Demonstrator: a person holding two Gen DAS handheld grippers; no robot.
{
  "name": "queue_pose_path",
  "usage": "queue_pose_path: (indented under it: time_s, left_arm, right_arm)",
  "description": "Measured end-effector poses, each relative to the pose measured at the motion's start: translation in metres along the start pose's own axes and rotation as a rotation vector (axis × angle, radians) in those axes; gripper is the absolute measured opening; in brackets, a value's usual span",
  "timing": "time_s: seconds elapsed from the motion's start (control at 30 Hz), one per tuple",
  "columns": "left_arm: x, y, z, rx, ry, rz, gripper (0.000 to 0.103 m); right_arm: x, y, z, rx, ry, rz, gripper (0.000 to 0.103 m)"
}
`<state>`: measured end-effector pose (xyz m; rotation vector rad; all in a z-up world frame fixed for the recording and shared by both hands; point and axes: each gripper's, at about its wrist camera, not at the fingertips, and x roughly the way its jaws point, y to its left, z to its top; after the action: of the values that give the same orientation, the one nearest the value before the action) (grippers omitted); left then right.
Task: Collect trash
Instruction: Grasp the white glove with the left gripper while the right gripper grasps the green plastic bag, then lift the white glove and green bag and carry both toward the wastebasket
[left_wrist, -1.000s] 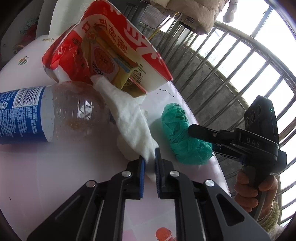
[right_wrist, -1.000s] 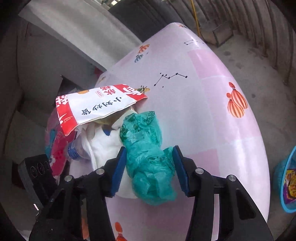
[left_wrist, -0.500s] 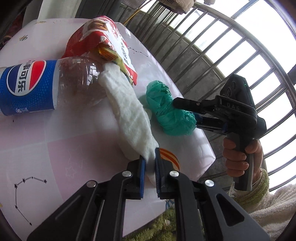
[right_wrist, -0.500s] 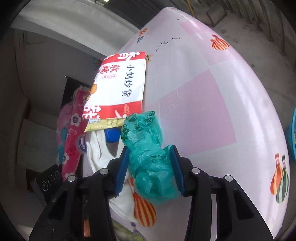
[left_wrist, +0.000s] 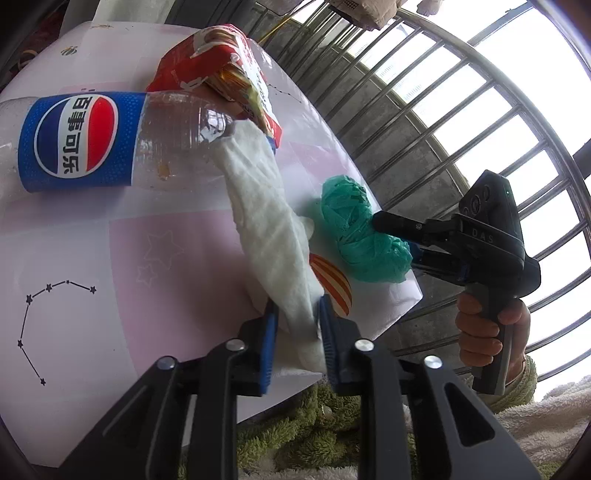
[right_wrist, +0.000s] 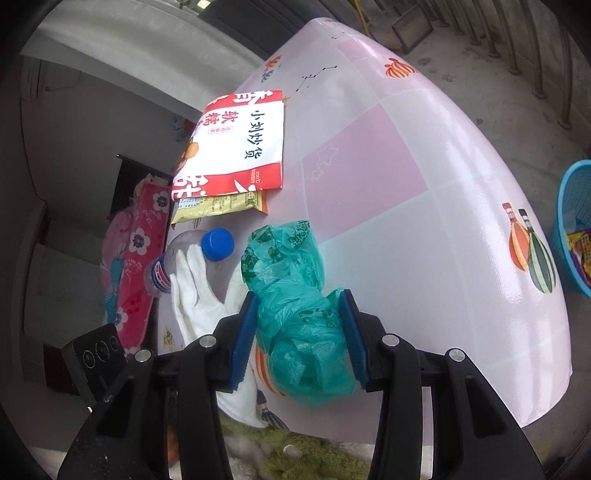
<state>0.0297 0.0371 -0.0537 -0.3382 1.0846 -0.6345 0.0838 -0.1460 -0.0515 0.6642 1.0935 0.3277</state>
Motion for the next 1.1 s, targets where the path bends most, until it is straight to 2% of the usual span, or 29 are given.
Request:
queue_pose_path:
  time_s: [0.03,0.07,0.37,0.53,0.77,0.9,1.03,1.1]
  left_arm:
    - [-0.001,0.001,0.001,-0.003,-0.009,0.005,0.040]
    - [-0.002,0.001,0.002,-0.008,-0.017,0.009,0.045]
    - [0.011,0.006,0.020,-0.044,-0.055,0.030,0.046]
    - [0.019,0.006,0.025,-0.046,-0.048,0.091,0.046]
    - [0.022,0.000,0.023,-0.019,-0.047,0.112,0.030]
    - [0.022,-0.005,0.023,0.020,-0.056,0.152,0.022]
    - [0.023,-0.012,0.025,0.056,-0.070,0.188,0.017]
    - [0.024,-0.015,0.025,0.070,-0.074,0.201,0.015]
  right_arm:
    - [-0.004,-0.003,-0.002,-0.001,-0.003,-0.004,0.042]
    - [-0.004,-0.003,-0.002,0.000,-0.004,-0.007,0.042]
    - [-0.009,-0.007,-0.001,0.021,-0.015,-0.018,0.047]
    - [-0.014,-0.006,0.000,0.016,-0.014,-0.012,0.050]
    - [-0.006,0.004,-0.003,-0.046,0.023,-0.032,0.060]
    - [0.008,0.012,-0.009,-0.098,0.062,-0.066,0.060]
    - [0.014,0.016,-0.011,-0.139,0.060,-0.095,0.060]
    - [0.014,0.015,-0.010,-0.137,0.058,-0.096,0.056]
